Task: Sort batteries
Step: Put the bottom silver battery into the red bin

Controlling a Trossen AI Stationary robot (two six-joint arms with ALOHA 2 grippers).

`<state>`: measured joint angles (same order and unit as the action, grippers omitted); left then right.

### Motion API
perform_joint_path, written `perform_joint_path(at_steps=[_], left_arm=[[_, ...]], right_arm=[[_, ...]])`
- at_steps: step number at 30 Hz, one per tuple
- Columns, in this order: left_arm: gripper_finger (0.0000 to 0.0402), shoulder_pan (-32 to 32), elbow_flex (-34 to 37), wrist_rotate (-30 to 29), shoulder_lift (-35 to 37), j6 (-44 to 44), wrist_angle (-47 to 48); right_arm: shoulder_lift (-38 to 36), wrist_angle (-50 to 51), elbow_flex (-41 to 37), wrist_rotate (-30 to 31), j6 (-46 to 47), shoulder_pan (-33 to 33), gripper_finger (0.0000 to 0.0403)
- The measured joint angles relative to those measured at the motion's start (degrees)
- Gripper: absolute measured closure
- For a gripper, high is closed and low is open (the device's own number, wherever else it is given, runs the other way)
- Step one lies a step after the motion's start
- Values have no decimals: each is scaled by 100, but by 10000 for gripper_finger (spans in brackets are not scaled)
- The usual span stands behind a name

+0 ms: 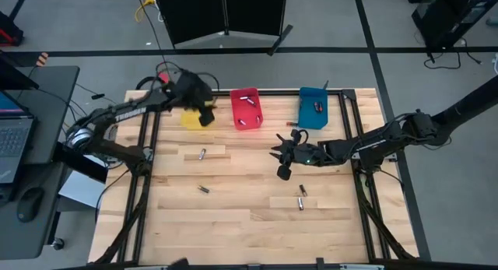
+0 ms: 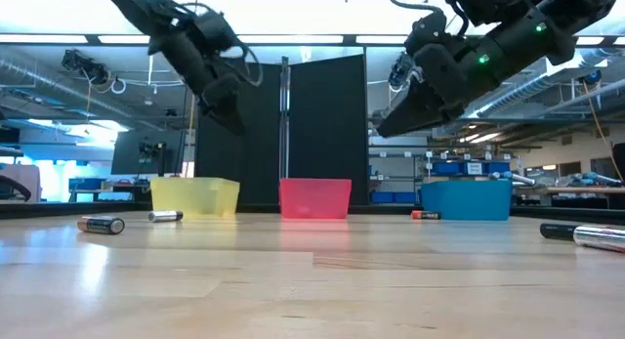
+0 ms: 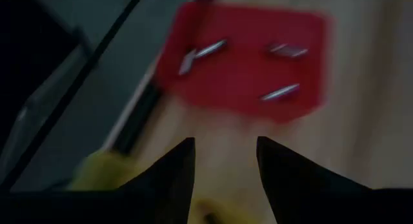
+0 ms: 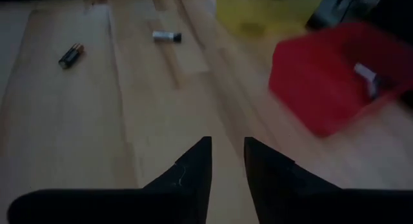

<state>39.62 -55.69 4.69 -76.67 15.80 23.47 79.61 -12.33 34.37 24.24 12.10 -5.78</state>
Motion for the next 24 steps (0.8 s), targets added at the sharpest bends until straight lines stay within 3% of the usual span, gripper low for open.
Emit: perform_joint_path(at_steps=[8,15,24], left_arm=[[228,-1424,1827,66,889,-206,-2720],[227,-2392,3022,70,815,-721,-5539],[227,-2741,3595,52,794,-763,-6559]], right_arm=[[-2,1562,514,-424,1225,-64,302],[-2,2549,858,-1181,2712,-620,289],[-4,3887,1261,-1363,5512,-1673,251]])
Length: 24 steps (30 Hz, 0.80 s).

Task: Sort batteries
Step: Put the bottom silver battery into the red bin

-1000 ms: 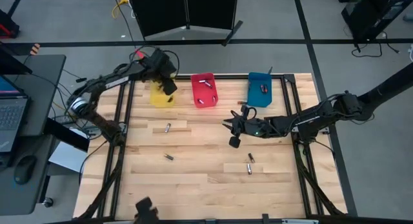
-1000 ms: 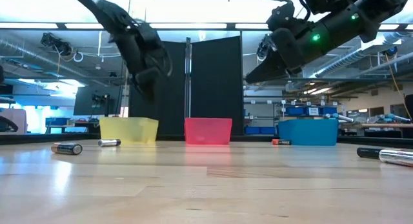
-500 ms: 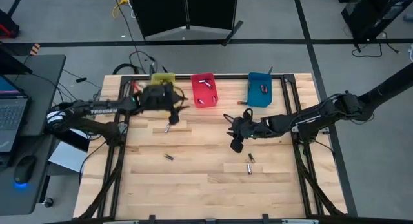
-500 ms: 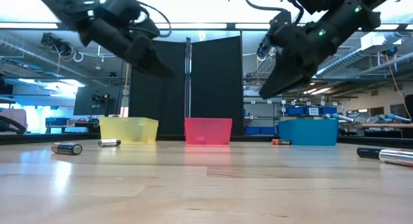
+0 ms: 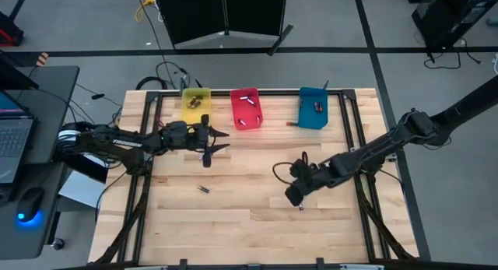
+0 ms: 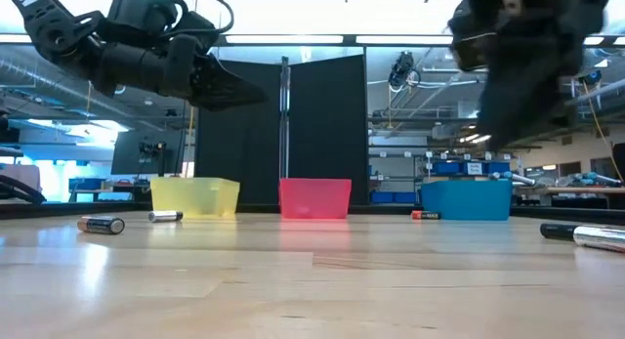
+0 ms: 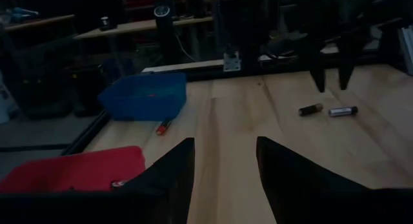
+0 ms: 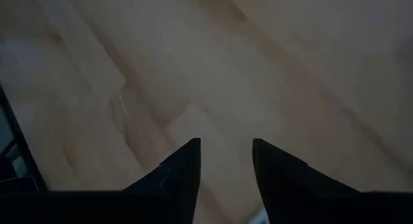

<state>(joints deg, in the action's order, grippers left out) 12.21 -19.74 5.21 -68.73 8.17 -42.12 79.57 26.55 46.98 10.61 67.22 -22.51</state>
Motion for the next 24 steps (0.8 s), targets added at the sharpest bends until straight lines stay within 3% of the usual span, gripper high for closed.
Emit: perform_joint_path(at_steps=[10,14,24], left_arm=[[227,4,19,-54,0,41,-81],[227,4,19,-54,0,39,-80],[227,4,19,-52,0,25,-57]], right_arm=[[282,429,53,-450,1774,-694,244],[767,750,334,-748,2066,-791,244],[1821,1781,1361,-849,2150,-812,245]])
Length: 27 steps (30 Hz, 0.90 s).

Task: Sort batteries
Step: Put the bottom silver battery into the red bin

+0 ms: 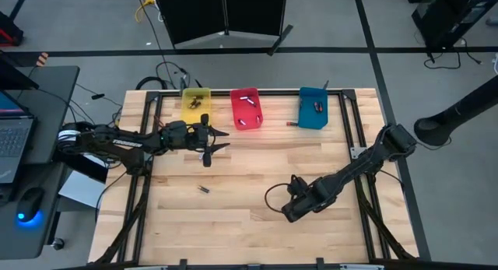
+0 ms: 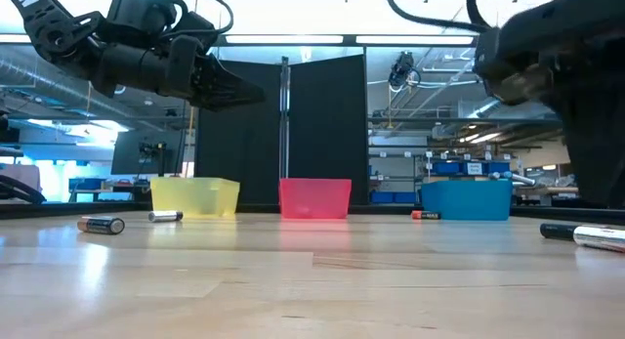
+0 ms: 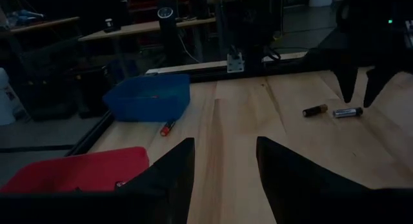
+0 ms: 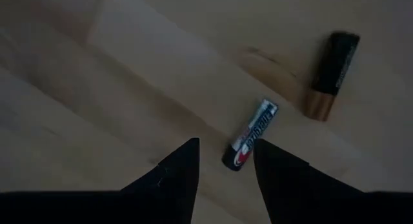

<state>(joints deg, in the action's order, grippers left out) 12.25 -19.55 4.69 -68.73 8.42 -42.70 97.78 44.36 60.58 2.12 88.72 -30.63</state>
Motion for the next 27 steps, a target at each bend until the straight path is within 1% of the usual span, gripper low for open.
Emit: perform_joint_path(at_steps=[6,12,16,20,23,27], left_arm=[[227,0,0,0,0,-8,44],[227,0,0,2,0,-10,64],[227,0,0,3,0,-10,72],[227,0,0,4,0,-10,110],[227,0,0,4,0,-11,141],[227,0,-1,4,0,-16,149]], right_arm=[[352,83,24,-322,134,0,245],[423,69,23,-203,123,-1,250],[423,20,-30,-21,-22,0,280],[412,-239,-301,-21,-83,0,315],[393,-494,-444,-39,-251,-2,328],[397,-502,-342,-40,-665,3,340]])
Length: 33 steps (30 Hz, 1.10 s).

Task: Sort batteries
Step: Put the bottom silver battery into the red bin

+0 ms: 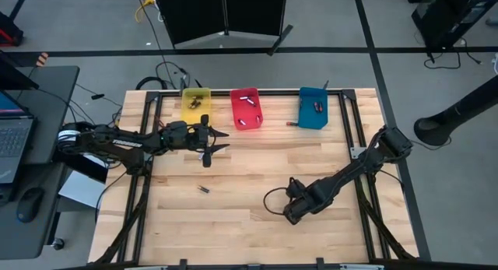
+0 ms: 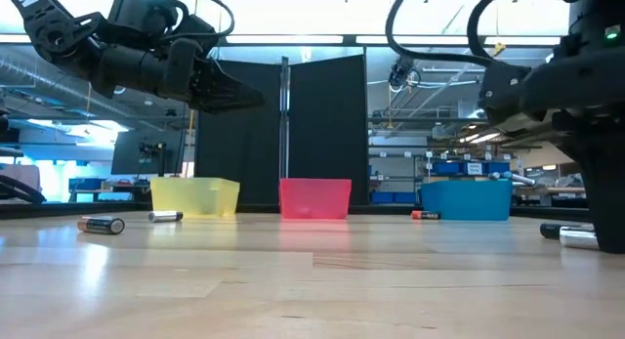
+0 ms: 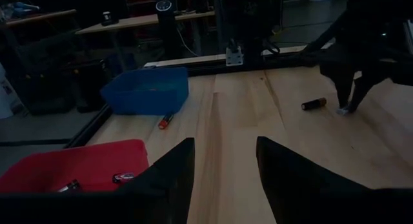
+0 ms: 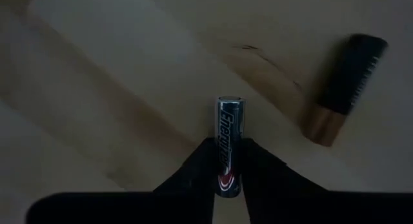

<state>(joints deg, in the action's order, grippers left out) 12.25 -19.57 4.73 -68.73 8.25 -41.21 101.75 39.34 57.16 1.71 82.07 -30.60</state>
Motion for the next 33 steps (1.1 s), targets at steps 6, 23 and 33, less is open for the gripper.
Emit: perform_joint_path(at_steps=[6,23,33], left_arm=[[227,0,-1,1,0,-87,-6],[241,116,-1,-166,-2,61,-390],[277,129,-1,-166,-128,-96,-673]], right_arm=[[33,121,427,51,-1334,274,342],[-328,714,1879,801,-6846,3651,343],[38,-380,2362,-22,-8791,5487,343]])
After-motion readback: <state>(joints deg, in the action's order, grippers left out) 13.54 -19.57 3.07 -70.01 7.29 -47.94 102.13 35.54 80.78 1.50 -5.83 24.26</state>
